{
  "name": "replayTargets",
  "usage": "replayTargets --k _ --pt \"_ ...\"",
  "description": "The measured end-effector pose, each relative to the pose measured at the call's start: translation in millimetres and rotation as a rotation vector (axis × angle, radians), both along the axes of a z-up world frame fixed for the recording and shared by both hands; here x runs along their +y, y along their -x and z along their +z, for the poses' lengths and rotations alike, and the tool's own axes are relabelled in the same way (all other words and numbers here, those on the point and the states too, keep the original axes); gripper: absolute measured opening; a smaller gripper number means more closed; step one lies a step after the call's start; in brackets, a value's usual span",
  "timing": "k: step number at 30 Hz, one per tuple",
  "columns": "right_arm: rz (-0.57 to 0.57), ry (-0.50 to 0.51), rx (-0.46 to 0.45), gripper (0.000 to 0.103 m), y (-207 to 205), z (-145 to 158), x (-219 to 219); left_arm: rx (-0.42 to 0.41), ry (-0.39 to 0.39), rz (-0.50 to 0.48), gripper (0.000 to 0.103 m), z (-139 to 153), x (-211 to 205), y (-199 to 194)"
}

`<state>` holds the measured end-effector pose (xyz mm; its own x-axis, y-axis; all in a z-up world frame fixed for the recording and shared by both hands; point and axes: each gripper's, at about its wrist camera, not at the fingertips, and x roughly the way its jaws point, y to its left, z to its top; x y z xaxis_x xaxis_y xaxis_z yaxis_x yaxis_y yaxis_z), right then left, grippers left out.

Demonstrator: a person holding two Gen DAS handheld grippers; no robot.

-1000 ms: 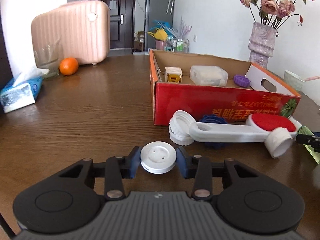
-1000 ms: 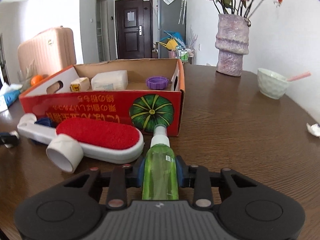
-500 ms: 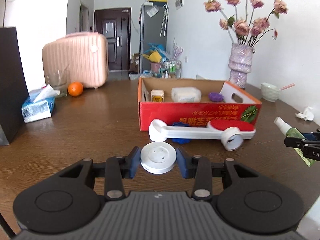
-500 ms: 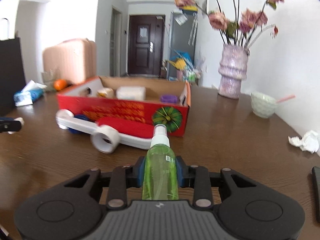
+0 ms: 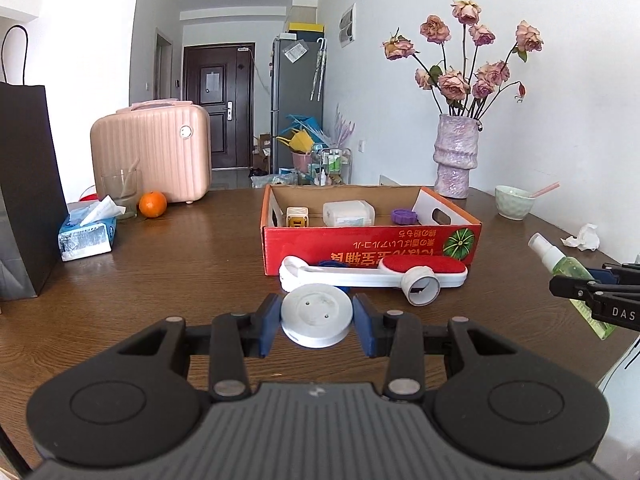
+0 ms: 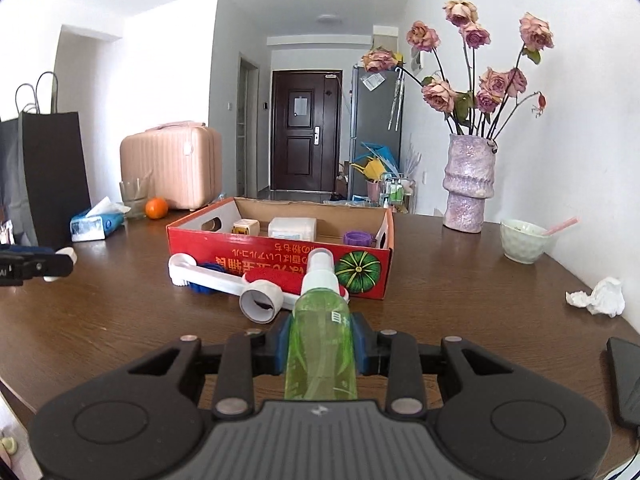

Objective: Organize rigid objects
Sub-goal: 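Carry the white cap into the box with the left tool while the right tool lowers the spray bottle in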

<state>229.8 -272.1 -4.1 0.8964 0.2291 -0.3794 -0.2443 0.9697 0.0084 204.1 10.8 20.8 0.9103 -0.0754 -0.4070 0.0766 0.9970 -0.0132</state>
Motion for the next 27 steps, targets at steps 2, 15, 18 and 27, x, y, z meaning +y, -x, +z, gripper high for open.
replayTargets --k 2,15,18,27 --pt "0.001 -0.007 0.004 0.03 -2.5 -0.5 0.3 0.013 0.016 0.003 0.04 -0.1 3.3 -5.6" --pt "-0.005 -0.015 -0.025 0.03 -78.6 20.2 8.4 -0.032 0.043 -0.007 0.04 25.8 28.2 -115.9" --pt "-0.017 -0.01 -0.037 0.03 -109.4 25.5 10.5 -0.008 0.043 -0.03 0.04 25.1 28.7 -160.1" --pt "-0.086 0.071 0.08 0.03 -257.4 26.3 15.9 0.122 -0.098 -0.135 0.04 6.2 5.3 -293.4"
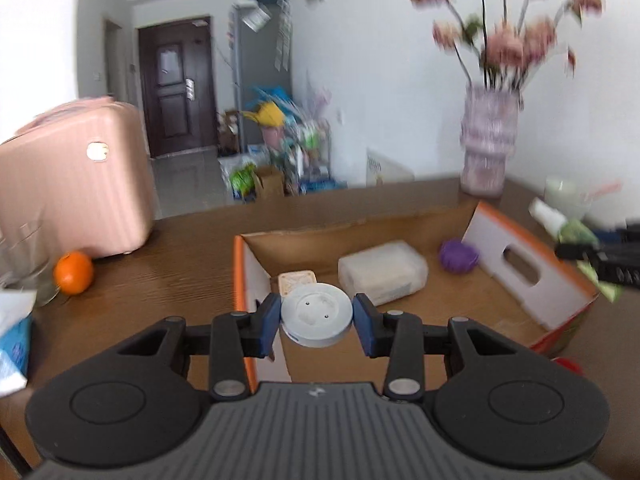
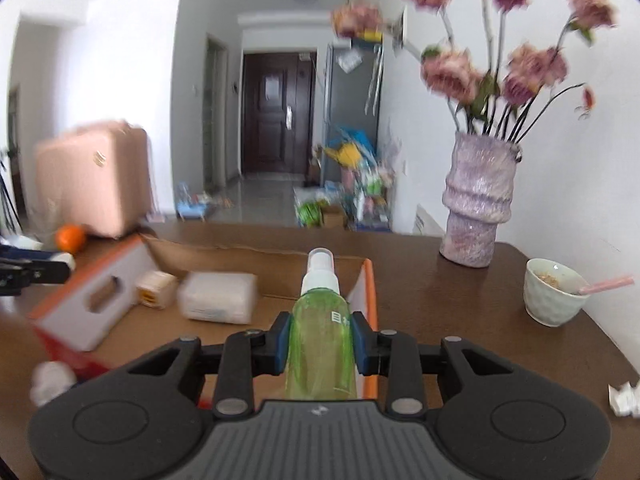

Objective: Organize rigid objects
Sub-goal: 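Carry the white cap into the box with the left tool while the right tool lowers the spray bottle in, then open both tools and withdraw them from the box over the table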

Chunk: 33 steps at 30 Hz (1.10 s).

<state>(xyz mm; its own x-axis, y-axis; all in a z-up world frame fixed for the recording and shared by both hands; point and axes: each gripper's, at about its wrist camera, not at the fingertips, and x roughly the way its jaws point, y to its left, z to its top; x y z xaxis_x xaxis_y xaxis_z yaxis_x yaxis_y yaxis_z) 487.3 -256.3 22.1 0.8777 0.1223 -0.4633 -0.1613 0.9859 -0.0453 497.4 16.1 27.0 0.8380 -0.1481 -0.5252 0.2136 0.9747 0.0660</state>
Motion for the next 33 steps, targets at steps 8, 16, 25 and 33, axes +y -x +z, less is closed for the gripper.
replayTargets --k 8,16,25,33 --pt "-0.024 0.179 0.136 0.03 -64.7 -37.6 25.4 0.121 -0.008 0.008 0.041 -32.0 0.7 -70.2" --pt "-0.011 0.282 0.115 0.029 -77.2 -50.0 35.6 0.097 0.026 0.022 0.06 -30.1 10.3 -67.0" --pt "0.043 0.045 0.08 0.04 -54.7 17.5 10.5 -0.004 0.06 0.061 0.071 20.8 22.8 -16.9" --pt "0.088 -0.047 0.016 0.057 8.8 53.6 0.3 -0.136 0.093 0.13 0.085 44.9 29.2 62.1"
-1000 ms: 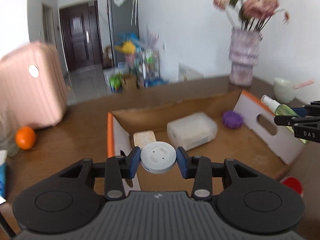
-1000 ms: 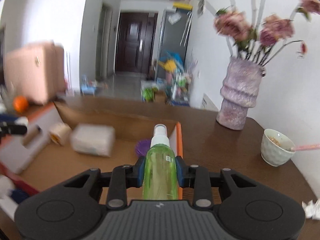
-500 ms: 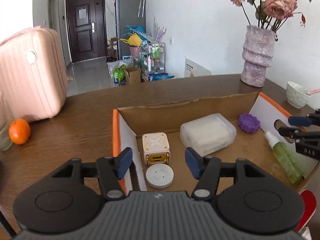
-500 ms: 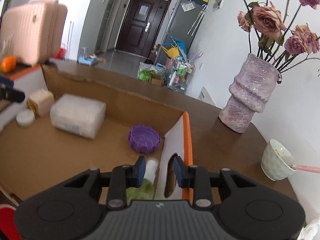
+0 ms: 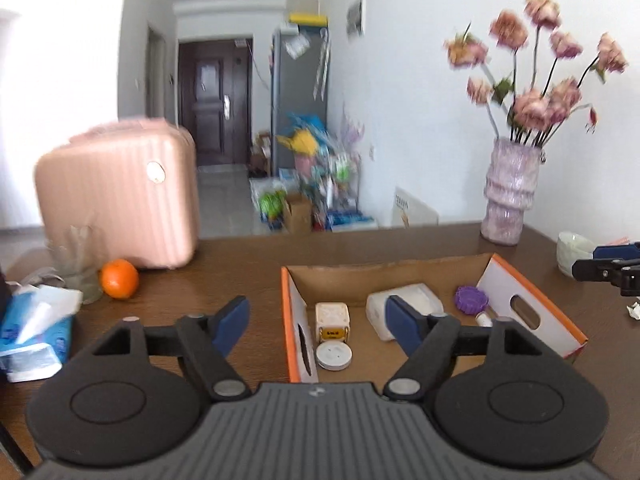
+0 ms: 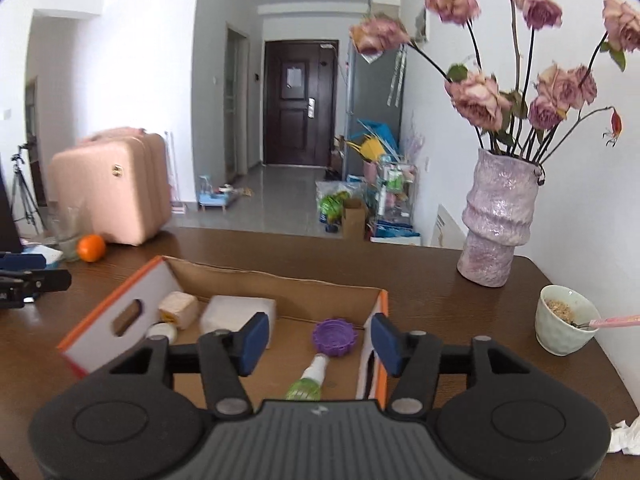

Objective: Organize rigid objects
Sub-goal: 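Open both tools and withdraw them from the box over the table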

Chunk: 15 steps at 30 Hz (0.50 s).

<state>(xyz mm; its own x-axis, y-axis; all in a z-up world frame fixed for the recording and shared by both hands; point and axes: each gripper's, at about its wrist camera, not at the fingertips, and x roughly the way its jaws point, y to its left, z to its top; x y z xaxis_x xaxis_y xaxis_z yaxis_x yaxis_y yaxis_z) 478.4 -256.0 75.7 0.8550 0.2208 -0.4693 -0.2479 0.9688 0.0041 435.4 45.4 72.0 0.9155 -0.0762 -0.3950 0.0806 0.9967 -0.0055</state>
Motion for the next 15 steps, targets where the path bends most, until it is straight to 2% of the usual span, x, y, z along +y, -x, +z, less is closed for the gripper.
replayTargets --k 3,7,9,11,13,15 --pt "0.023 -0.042 -0.024 0.066 26.3 3.3 -0.7 -0.074 0.054 -0.001 0.1 3.0 3.1 33.7" --pt "0.039 -0.042 -0.087 0.08 60.6 -2.9 2.5 -0.167 0.07 0.023 0.103 1.0 2.2 76.4" --pt "0.039 -0.03 -0.161 0.084 83.9 -7.0 5.8 -0.206 0.073 0.033 0.103 0.6 2.3 97.7" --pt "0.051 -0.028 -0.251 0.098 109.7 -11.5 8.5 -0.23 0.088 0.031 0.103 0.9 1.9 117.3" --pt "0.061 -0.035 -0.3 0.102 130.5 -16.1 11.0 -0.243 0.09 0.029 0.103 0.8 0.6 135.0" --pt "0.071 -0.034 -0.294 0.103 142.9 -19.2 15.1 -0.253 0.072 0.031 0.103 0.7 -1.6 150.3"
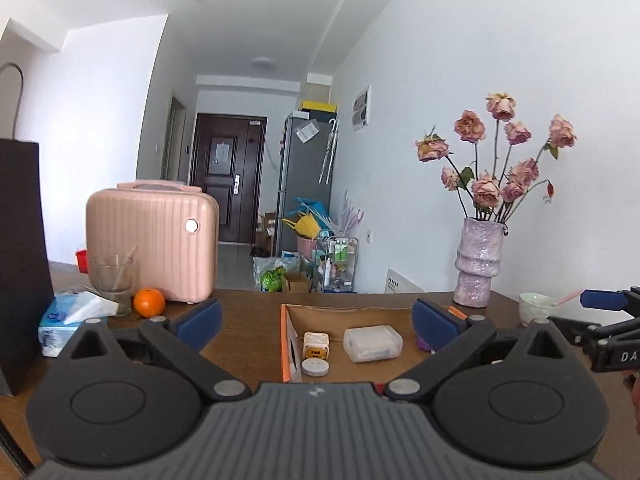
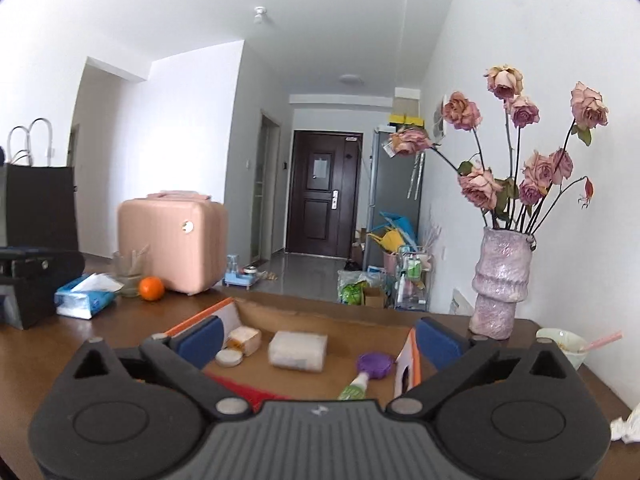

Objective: Organize rigid objects
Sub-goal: 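Open both tools and withdraw them from the box over the table, then close the right tool on the red brush head while the left tool reaches its white handle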

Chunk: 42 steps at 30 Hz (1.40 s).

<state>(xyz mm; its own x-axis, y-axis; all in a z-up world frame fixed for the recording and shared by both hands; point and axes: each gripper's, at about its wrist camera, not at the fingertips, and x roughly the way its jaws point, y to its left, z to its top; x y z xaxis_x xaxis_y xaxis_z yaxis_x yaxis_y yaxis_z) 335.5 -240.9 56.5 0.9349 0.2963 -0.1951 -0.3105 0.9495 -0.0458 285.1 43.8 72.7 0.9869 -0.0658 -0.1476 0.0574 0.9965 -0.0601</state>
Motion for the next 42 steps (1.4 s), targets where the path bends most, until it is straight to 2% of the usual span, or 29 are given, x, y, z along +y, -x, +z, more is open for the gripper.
replayTargets --k 6,10,12,19,22,24,28,32,34,36,38,42 --pt "-0.008 0.0 0.015 0.103 31.7 -7.0 4.7 0.026 0.007 0.021 0.103 -2.8 2.3 38.8" --pt "-0.022 -0.026 0.027 0.103 61.8 -16.0 0.7 0.041 -0.072 0.067 0.103 -10.9 -3.1 68.5" --pt "-0.036 -0.034 0.04 0.103 78.1 -24.4 -4.1 0.052 -0.082 0.077 0.103 -17.1 -4.3 83.8" --pt "-0.074 -0.07 0.124 0.103 124.8 -57.3 -16.7 0.172 -0.08 0.027 0.103 -49.9 -10.9 107.1" --pt "-0.043 -0.095 0.19 0.103 135.9 -73.0 -11.9 0.216 -0.07 0.023 0.103 -59.5 -13.1 103.5" --pt "-0.019 -0.075 0.217 0.103 141.6 -80.4 -6.4 0.223 -0.069 0.02 0.103 -61.2 -14.9 99.8" --pt "-0.022 -0.032 0.219 0.101 143.1 -83.1 -2.0 0.228 -0.074 0.026 0.103 -63.0 -18.3 88.8" --pt "-0.04 -0.079 0.25 0.096 125.1 -80.1 -11.7 0.273 -0.028 0.04 0.103 -68.0 -15.5 65.1" --pt "-0.051 -0.104 0.268 0.093 112.2 -81.8 -16.3 0.327 0.029 0.021 0.096 -72.2 -11.5 47.6" --pt "-0.068 -0.122 0.289 0.09 96.7 -84.6 -19.8 0.374 0.085 0.0 0.081 -77.3 -7.5 28.0" --pt "-0.074 -0.133 0.312 0.086 79.7 -88.5 -22.7 0.417 0.116 0.002 0.072 -82.6 -5.2 5.6" --pt "-0.089 -0.177 0.381 0.079 40.0 -96.4 -31.0 0.442 0.157 0.014 0.067 -88.6 -1.4 -39.0"
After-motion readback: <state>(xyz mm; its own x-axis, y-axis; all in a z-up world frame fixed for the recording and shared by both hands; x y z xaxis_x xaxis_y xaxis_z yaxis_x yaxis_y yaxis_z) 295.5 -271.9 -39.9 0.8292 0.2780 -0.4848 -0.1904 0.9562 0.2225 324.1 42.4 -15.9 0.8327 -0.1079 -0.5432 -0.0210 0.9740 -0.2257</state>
